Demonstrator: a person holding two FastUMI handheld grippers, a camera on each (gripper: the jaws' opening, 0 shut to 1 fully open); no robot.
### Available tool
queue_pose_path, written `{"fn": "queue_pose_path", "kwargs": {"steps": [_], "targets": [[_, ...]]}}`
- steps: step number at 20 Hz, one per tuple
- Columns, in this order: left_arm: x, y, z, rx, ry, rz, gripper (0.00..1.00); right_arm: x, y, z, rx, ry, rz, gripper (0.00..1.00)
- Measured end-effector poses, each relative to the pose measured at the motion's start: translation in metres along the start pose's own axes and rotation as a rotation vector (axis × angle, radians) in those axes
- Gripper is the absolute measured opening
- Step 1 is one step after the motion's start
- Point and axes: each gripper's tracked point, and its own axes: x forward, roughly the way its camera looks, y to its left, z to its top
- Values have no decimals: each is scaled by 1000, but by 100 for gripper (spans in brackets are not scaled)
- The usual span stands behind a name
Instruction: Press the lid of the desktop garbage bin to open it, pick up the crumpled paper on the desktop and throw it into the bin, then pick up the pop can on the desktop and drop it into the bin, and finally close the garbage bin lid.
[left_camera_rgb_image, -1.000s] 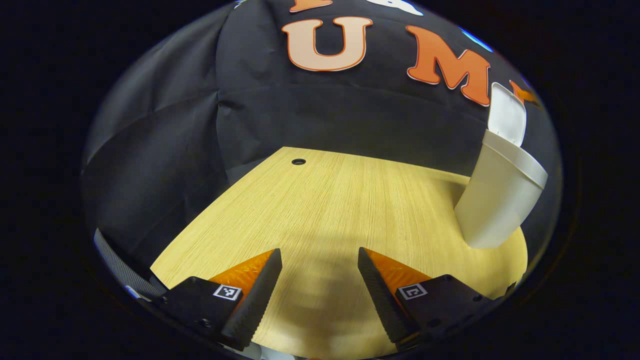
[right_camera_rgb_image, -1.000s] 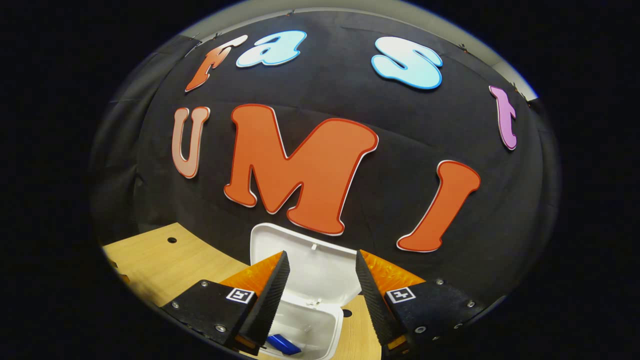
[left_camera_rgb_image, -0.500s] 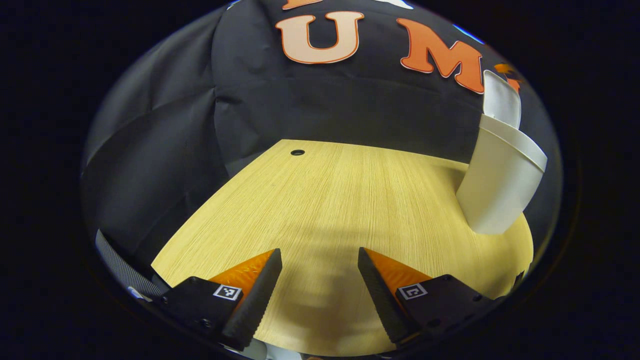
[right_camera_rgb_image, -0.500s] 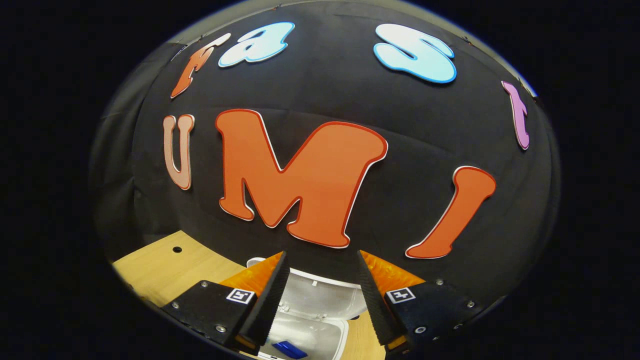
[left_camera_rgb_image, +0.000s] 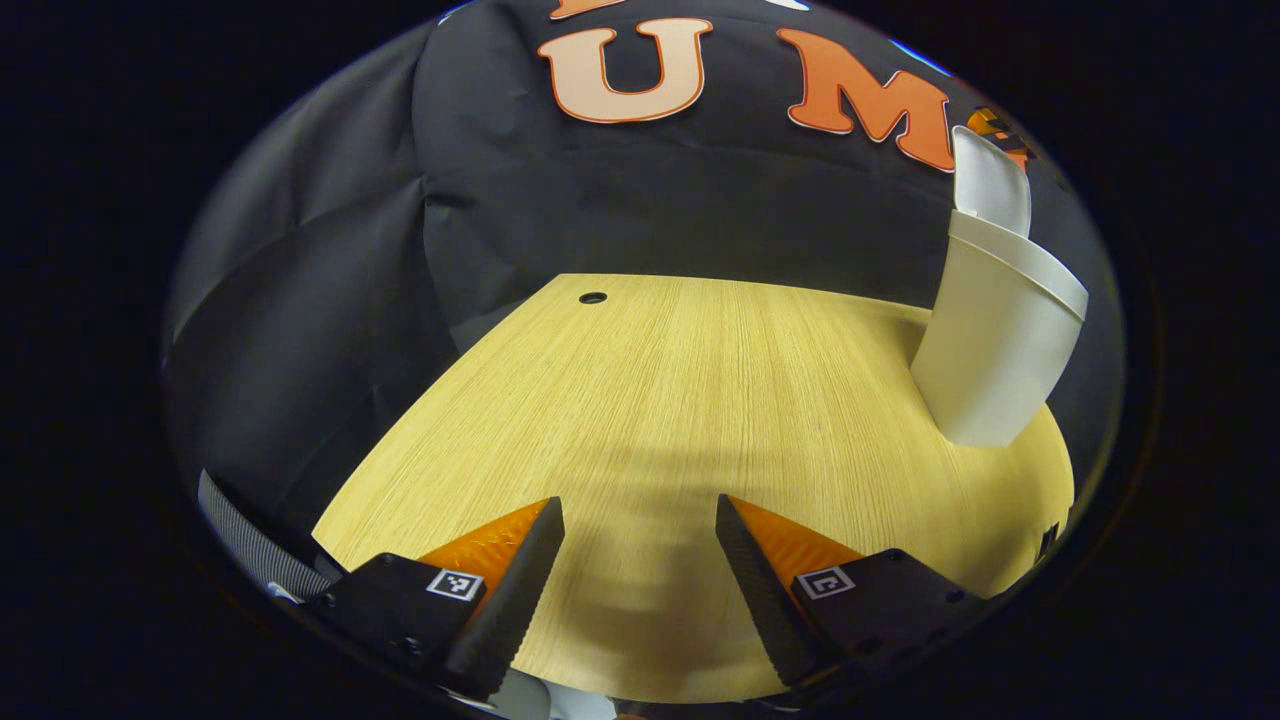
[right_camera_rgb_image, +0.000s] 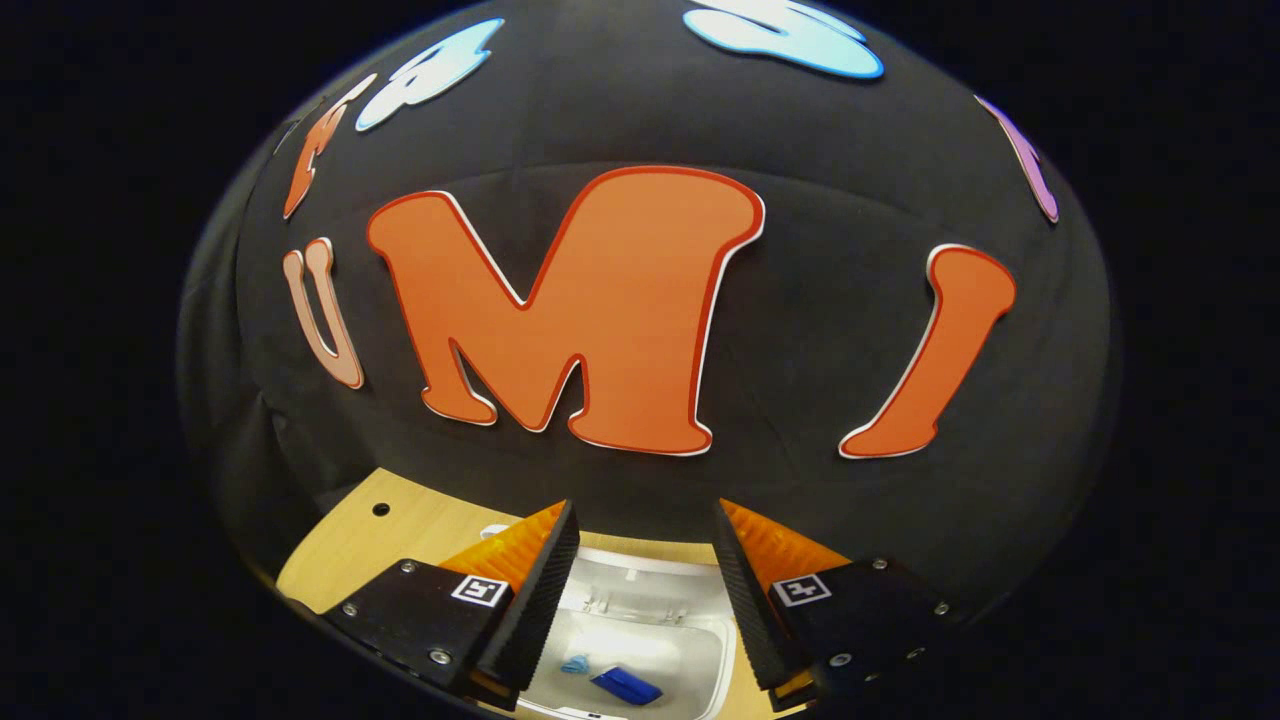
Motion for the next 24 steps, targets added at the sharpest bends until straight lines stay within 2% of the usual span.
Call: {"fn": "queue_pose_path", "kwargs": {"steps": [5, 16, 24], "targets": [[3, 14, 3, -1, -1, -12, 98, -17, 5, -21, 41, 53, 13, 81], [19, 12, 23, 100, -11, -75, 98, -59, 15, -75, 64, 128, 21, 80], [24, 6, 27, 174, -5, -116, 98, -68, 21, -117, 101, 185, 22, 80]]}}
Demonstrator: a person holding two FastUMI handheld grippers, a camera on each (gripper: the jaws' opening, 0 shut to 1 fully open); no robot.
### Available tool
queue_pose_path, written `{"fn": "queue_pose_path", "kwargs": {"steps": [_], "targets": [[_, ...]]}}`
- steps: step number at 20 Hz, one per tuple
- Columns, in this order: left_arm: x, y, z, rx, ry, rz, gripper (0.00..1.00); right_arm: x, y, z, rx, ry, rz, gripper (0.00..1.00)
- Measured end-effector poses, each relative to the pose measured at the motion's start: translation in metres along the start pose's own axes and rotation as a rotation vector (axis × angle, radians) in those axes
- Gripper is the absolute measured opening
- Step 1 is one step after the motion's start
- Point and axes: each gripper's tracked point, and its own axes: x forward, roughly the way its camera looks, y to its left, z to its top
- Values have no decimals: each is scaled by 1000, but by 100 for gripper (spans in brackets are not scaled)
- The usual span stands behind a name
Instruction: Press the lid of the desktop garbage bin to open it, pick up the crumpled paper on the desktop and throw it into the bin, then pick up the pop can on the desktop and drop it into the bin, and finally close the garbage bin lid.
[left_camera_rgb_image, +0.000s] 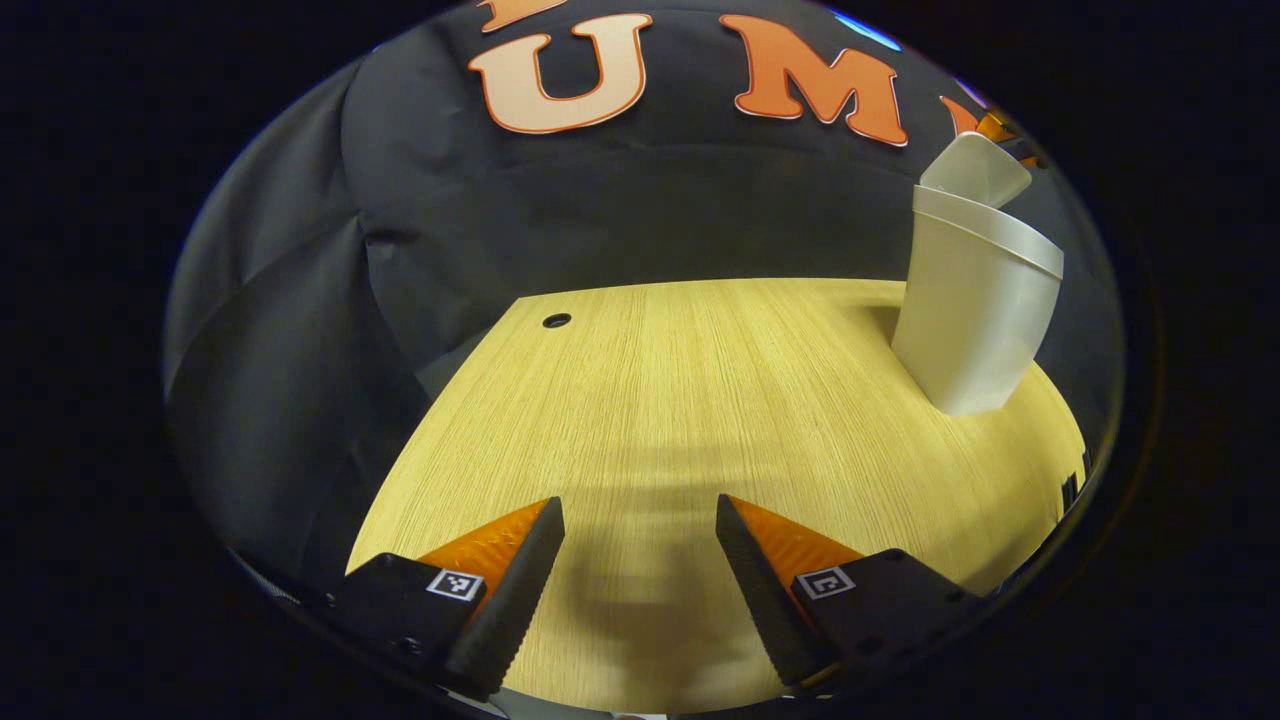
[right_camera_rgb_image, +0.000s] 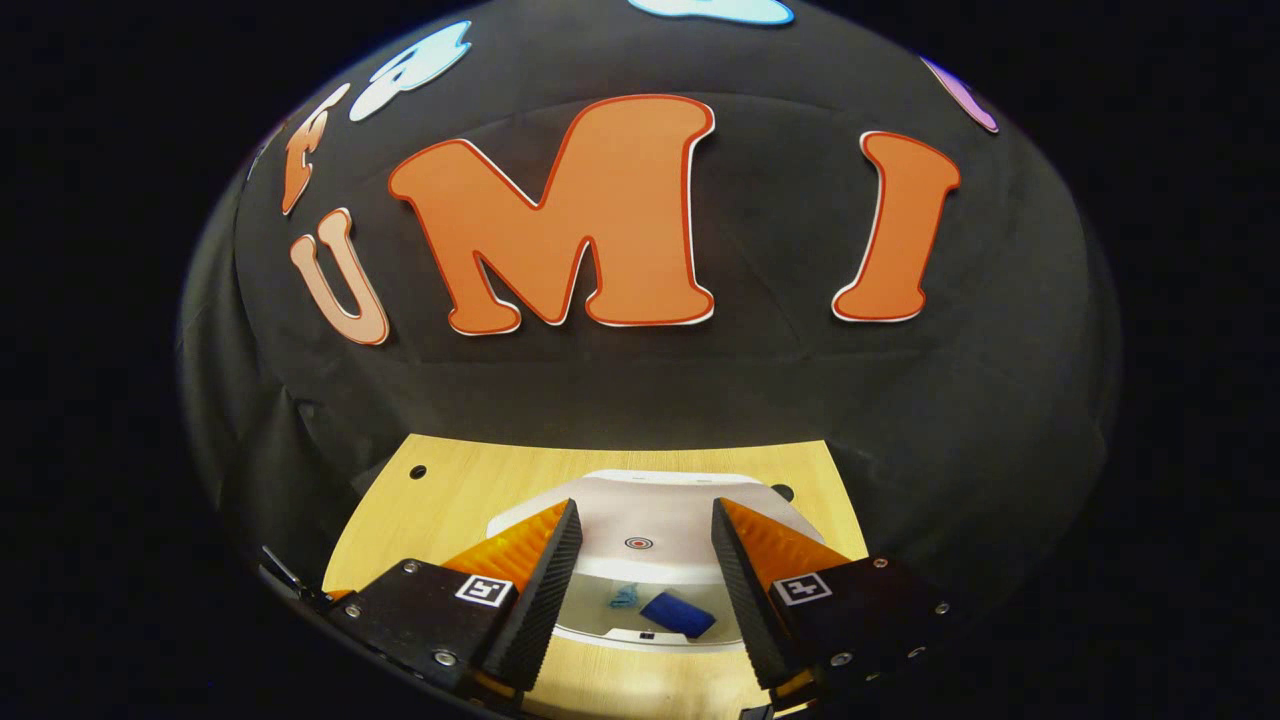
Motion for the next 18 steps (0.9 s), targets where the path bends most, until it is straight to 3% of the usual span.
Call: {"fn": "queue_pose_path", "kwargs": {"steps": [18], "targets": [[1, -1, -8, 37, 33, -21, 98, 7, 5, -90, -52, 232, -11, 79]]}}
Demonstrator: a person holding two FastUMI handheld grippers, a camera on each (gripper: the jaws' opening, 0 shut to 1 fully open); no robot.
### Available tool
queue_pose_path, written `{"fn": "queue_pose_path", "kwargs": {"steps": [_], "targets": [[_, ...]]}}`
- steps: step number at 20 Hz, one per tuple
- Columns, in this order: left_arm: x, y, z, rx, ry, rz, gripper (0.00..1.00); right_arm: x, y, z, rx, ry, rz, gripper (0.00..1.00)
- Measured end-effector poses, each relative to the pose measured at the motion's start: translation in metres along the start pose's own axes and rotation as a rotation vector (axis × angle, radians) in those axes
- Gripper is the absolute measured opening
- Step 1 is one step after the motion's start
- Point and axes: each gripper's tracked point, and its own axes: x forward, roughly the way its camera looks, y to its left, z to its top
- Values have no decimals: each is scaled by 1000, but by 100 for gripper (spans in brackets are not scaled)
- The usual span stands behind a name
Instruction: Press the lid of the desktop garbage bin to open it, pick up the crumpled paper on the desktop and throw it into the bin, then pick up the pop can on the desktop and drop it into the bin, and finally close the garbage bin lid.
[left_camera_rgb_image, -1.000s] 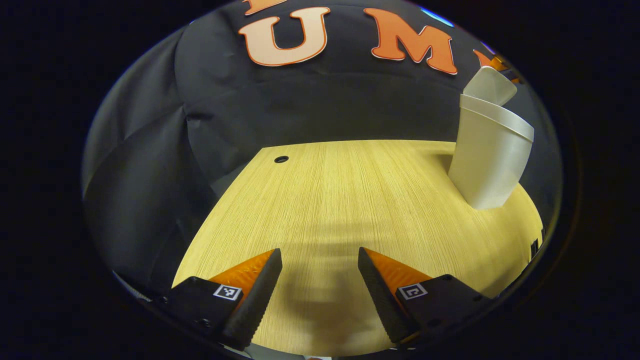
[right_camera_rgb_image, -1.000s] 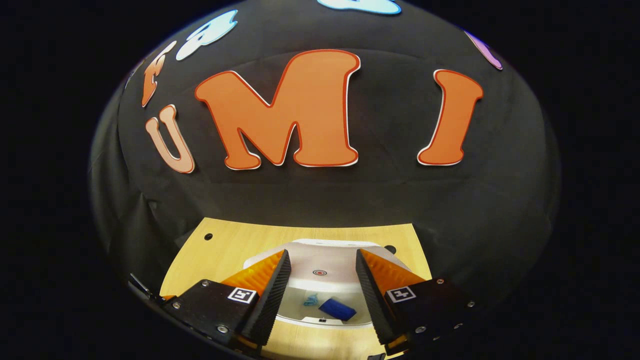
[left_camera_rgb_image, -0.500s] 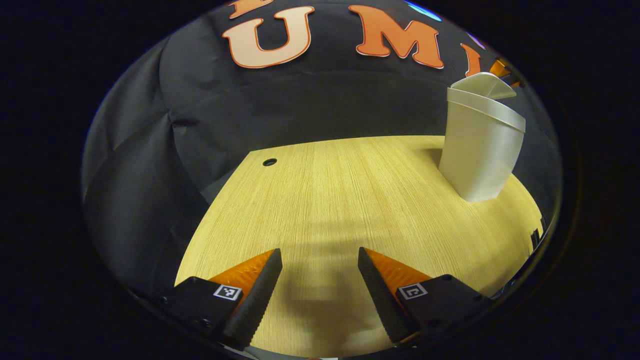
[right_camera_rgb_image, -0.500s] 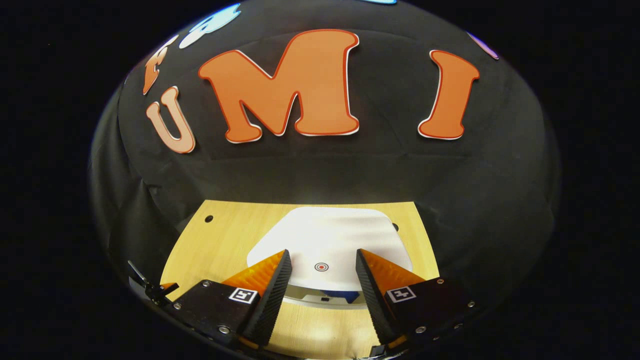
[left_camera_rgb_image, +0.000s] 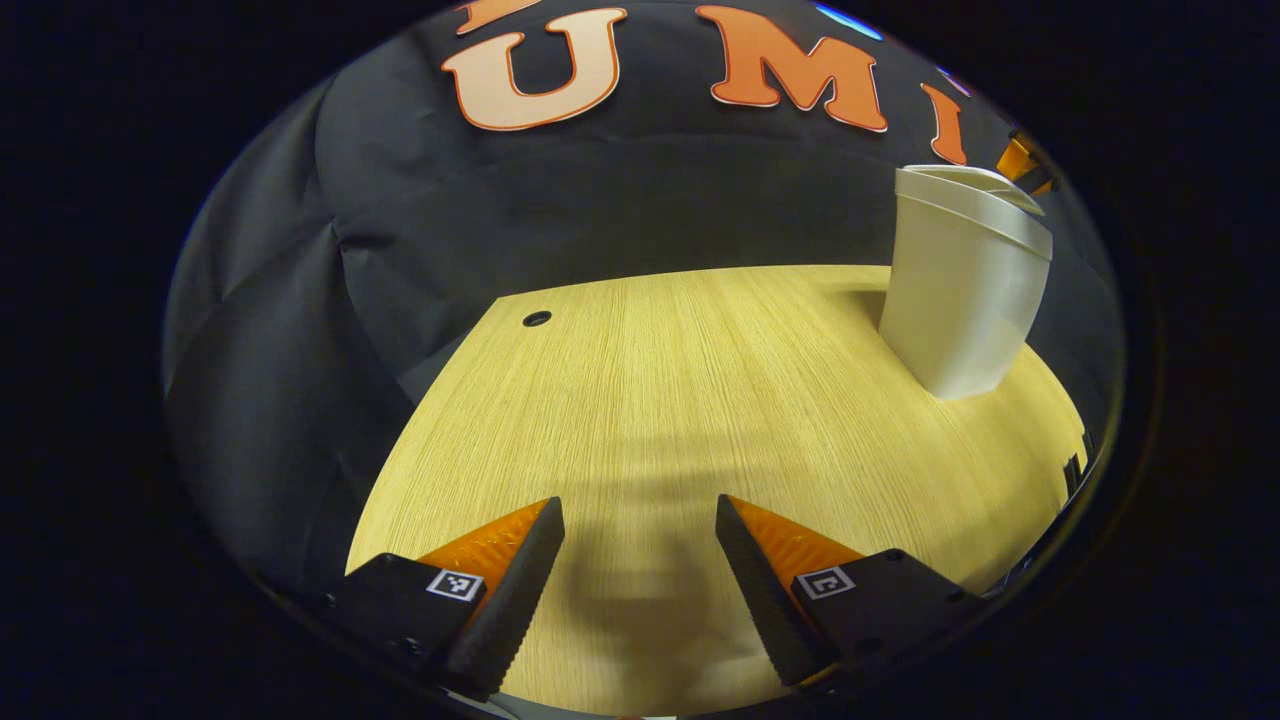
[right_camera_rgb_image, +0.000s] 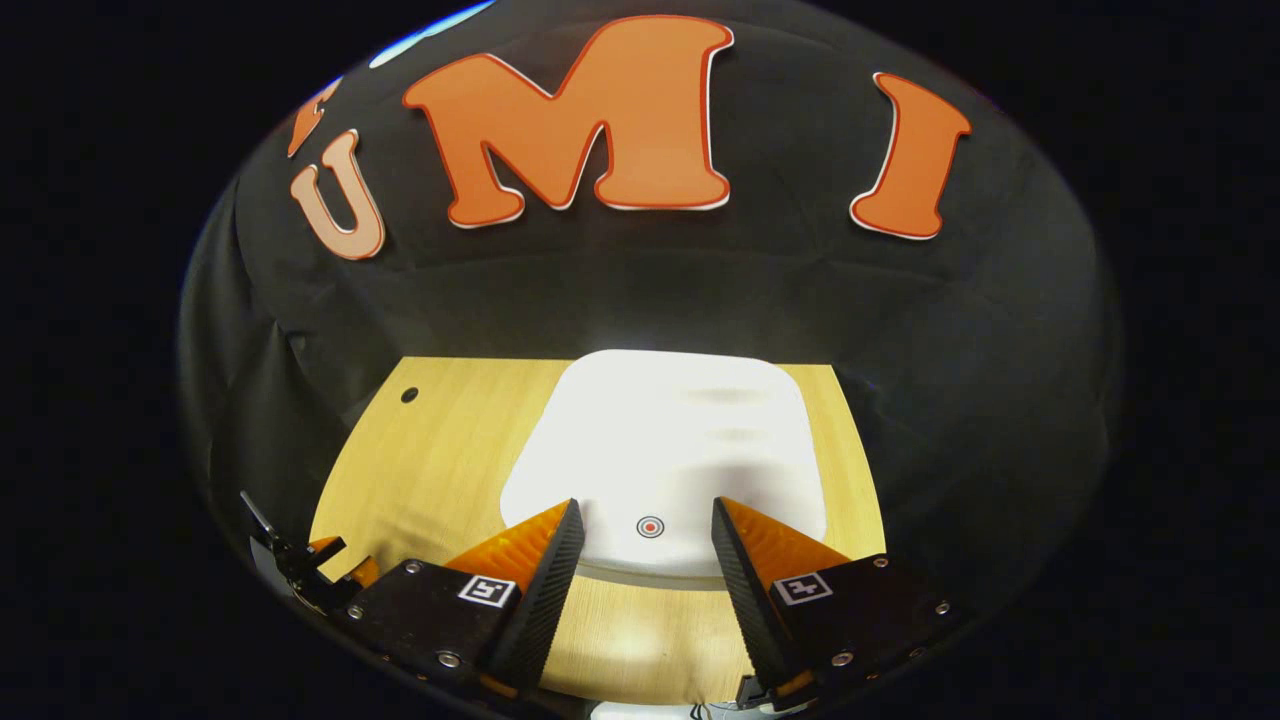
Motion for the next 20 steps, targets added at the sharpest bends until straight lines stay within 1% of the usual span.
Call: {"fn": "queue_pose_path", "kwargs": {"steps": [1, 2, 3, 11, 12, 13, 14, 15, 20], "targets": [[0, 0, 0, -2, 3, 1, 98, 2, 0, -3, 3, 8, -1, 76], [0, 0, 0, -4, 6, 3, 98, 5, 1, -6, 5, 15, -2, 75], [1, 0, 0, -6, 9, 5, 98, 6, 0, -7, 6, 21, -3, 79], [1, 1, -6, -20, 43, 13, 98, 12, -1, -10, -30, 7, -51, 80], [1, 1, -8, -23, 47, 11, 98, 13, -1, -10, -34, 0, -52, 76], [2, 1, -8, -24, 51, 9, 98, 14, 0, -8, -30, -10, -49, 80], [1, 1, -8, -23, 55, 6, 98, 16, 0, -9, -17, -13, -50, 75], [1, 1, -7, -21, 57, 4, 98, 17, 1, -10, -11, -11, -49, 78], [0, -1, -7, -7, 62, -11, 98, 17, 1, -9, -17, -29, -43, 78]]}}
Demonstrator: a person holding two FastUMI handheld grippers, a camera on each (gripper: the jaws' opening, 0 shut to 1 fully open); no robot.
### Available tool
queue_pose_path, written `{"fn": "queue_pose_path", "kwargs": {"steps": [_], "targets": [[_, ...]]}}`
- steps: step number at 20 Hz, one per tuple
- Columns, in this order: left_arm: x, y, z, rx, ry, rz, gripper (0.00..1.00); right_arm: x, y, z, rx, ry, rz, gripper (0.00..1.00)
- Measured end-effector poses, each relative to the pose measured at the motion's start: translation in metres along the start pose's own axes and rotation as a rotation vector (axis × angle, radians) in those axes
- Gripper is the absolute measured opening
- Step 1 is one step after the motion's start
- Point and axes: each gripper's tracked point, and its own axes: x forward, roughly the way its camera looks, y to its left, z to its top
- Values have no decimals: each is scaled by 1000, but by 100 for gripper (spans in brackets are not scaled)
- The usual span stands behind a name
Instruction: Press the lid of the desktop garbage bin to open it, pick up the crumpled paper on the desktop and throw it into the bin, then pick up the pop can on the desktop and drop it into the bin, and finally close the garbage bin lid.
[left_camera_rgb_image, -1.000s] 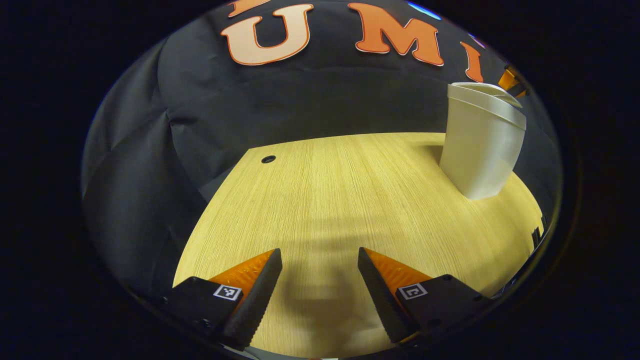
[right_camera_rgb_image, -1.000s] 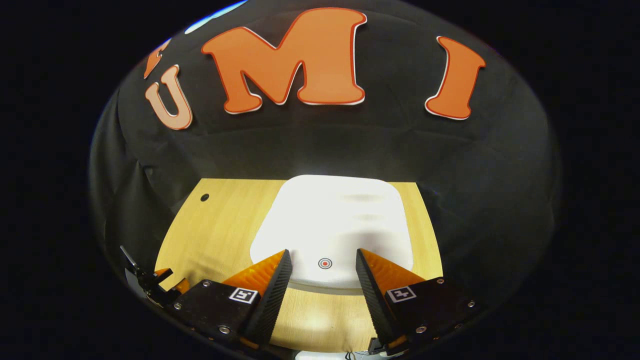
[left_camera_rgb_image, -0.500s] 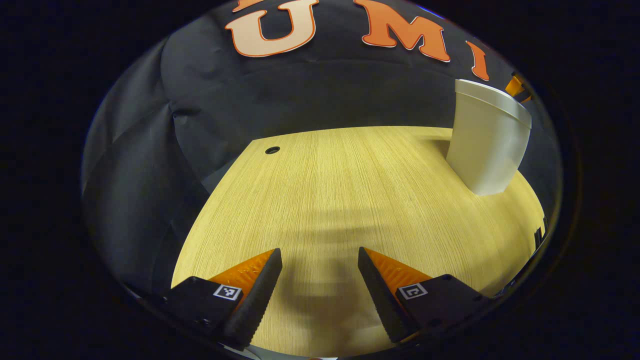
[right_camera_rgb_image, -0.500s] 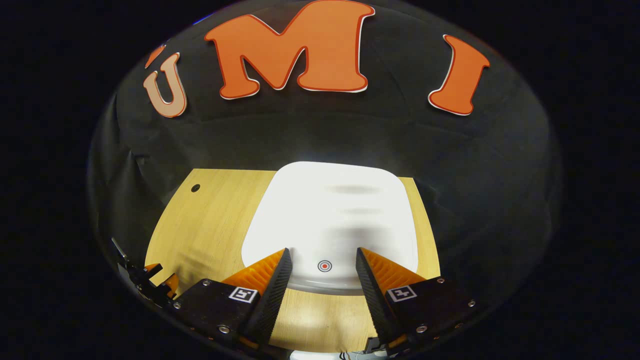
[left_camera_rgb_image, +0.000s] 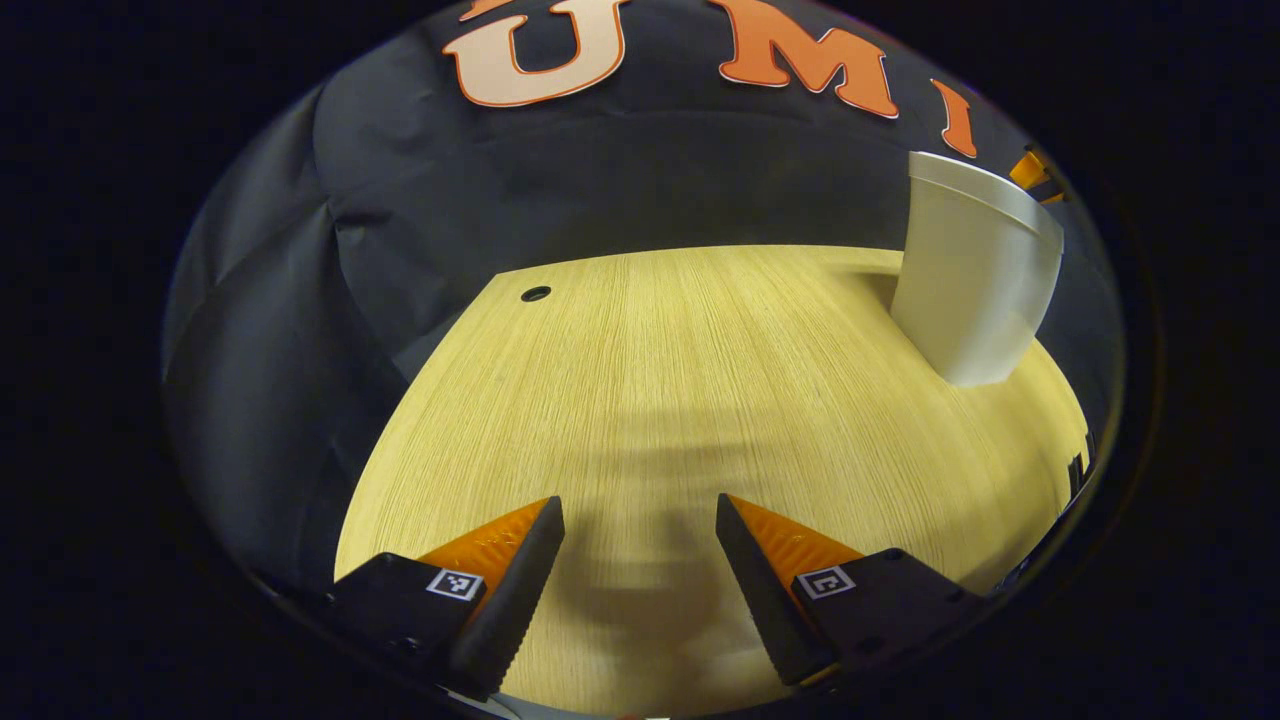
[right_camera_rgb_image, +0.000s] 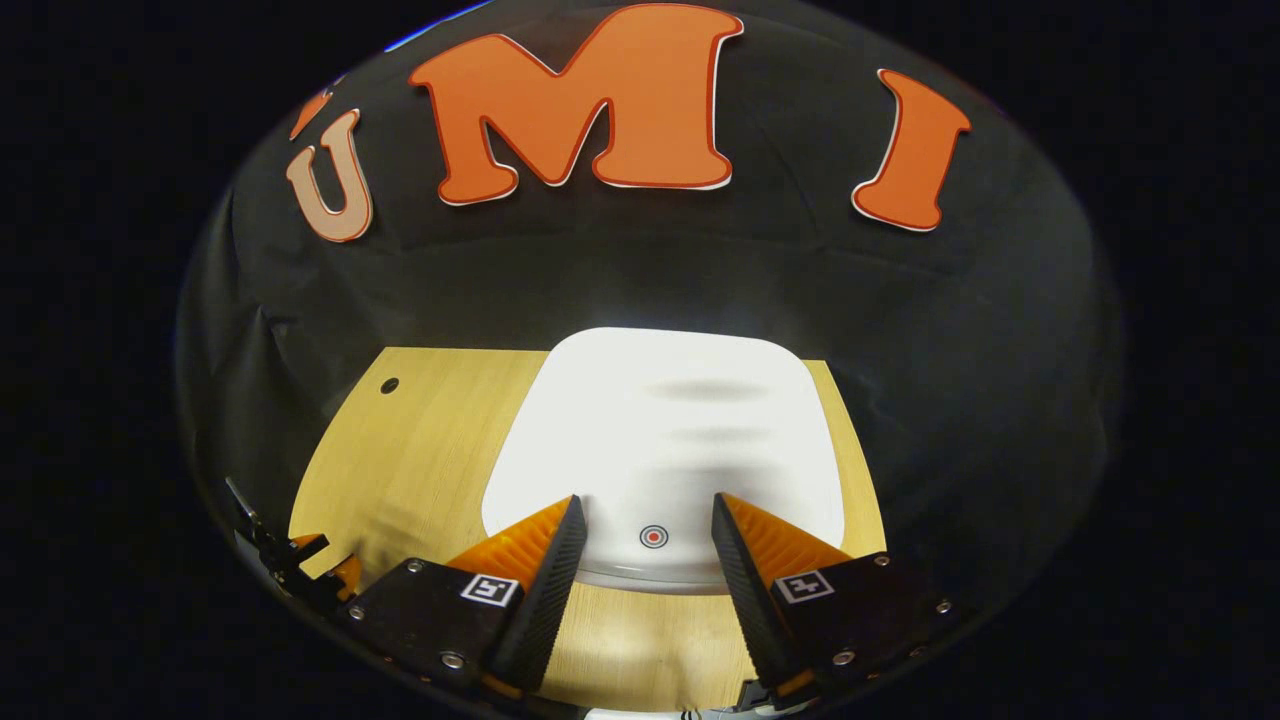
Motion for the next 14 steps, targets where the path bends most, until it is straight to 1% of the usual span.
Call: {"fn": "queue_pose_path", "kwargs": {"steps": [8, 9, 10, 14], "targets": [[-2, -2, 7, -1, -17, -5, 99, -1, -1, 4, 27, -54, -21, 78], [-2, -2, 8, 0, -21, -6, 98, -1, -1, 4, 32, -62, -30, 73], [-3, -2, 11, 1, -26, -5, 98, -2, 0, 4, 36, -69, -38, 78], [-9, -3, 24, -11, -64, -16, 98, -5, 13, 6, 73, -114, -22, 79]]}}
